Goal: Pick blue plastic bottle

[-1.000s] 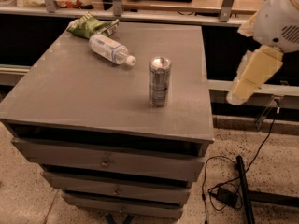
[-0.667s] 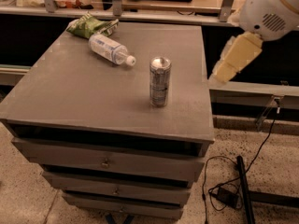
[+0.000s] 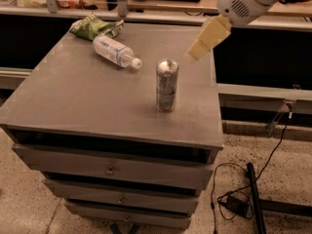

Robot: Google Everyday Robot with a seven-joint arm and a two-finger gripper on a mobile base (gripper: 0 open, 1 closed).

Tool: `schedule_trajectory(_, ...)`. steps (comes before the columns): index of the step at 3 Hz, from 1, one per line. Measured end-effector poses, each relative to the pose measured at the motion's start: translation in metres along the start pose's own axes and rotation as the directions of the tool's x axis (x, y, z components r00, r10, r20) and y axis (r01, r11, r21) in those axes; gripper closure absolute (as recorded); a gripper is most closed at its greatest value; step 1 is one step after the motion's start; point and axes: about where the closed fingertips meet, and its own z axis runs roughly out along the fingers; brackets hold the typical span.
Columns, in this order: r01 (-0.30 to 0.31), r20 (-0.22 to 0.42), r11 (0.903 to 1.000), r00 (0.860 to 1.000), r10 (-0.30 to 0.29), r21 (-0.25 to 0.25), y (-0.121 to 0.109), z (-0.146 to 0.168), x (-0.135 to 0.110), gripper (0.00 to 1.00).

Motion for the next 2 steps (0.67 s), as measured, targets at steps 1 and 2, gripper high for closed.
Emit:
schedule_trajectory(1, -0.059, 0.039, 0.9917, 0.998, 0.055, 0.114, -0.0263, 0.026, -0.0244, 0.0)
schedule_trajectory(2, -0.108, 0.062, 0.9836, 0.993, 0.1, 0.145, -0.0339, 0.0251, -0.0302, 0.0)
